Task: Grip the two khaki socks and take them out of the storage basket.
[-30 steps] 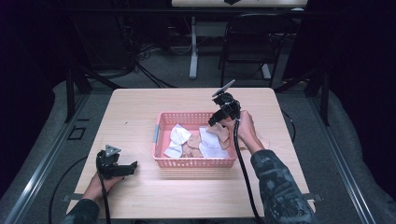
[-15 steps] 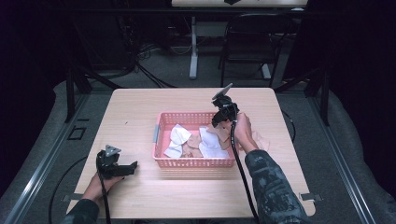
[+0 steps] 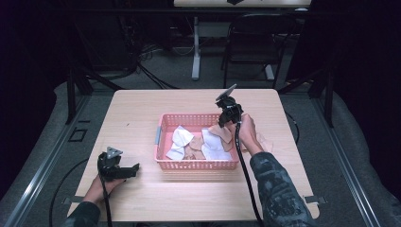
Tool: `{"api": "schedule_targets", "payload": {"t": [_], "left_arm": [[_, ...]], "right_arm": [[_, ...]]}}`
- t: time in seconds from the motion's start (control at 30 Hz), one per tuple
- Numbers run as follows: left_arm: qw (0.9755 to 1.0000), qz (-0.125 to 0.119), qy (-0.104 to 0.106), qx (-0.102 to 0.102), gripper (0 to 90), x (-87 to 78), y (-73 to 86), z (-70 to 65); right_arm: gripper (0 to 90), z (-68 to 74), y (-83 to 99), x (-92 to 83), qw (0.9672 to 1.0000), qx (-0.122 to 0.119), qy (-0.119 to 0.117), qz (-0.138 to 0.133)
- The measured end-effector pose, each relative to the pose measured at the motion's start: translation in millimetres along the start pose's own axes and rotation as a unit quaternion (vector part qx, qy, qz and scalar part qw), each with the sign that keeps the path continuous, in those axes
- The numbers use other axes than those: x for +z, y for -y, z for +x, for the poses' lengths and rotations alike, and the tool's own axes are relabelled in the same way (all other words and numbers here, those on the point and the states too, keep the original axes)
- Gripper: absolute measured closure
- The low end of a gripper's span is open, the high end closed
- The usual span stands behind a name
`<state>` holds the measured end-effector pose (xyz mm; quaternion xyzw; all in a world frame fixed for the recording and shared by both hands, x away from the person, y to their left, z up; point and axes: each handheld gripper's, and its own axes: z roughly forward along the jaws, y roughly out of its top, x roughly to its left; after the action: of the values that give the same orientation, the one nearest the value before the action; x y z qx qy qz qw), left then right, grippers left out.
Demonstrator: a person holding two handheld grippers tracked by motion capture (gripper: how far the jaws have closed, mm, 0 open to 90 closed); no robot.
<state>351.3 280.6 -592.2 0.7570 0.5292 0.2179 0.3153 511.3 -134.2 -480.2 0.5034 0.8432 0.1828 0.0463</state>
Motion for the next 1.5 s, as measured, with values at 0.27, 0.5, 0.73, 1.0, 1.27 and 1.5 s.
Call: {"api": "schedule_targets", "payload": {"t": [0.27,0.5,0.73,1.0,1.27,1.5], "left_arm": [[1.0000,0.004,0.003,0.002,0.4,-0.5,-0.4,0.0],[1.0000,0.004,0.003,0.002,0.4,-0.4,-0.5,-0.1],[1.0000,-0.001,-0.001,0.002,0.4,0.6,-0.4,-0.8],[1.0000,-0.001,0.000,0.002,0.4,0.7,-0.4,-0.9],[1.0000,-0.001,0.000,0.002,0.4,0.8,-0.5,-1.1],[1.0000,0.001,0.001,0.003,0.4,0.4,-0.7,-0.9]], "right_arm": [[87.0,6.4,4.4,-15.5,0.9996,-0.019,-0.016,-0.011],[87.0,8.9,11.9,-34.1,0.9989,-0.036,-0.022,-0.021],[86.9,12.7,17.2,-59.9,0.9974,-0.054,-0.027,-0.040],[86.9,16.7,21.5,-86.3,0.9958,-0.068,-0.030,-0.053],[86.9,17.3,20.8,-108.4,0.9941,-0.070,-0.035,-0.075],[86.9,18.1,21.9,-134.3,0.9924,-0.076,-0.032,-0.091]]}}
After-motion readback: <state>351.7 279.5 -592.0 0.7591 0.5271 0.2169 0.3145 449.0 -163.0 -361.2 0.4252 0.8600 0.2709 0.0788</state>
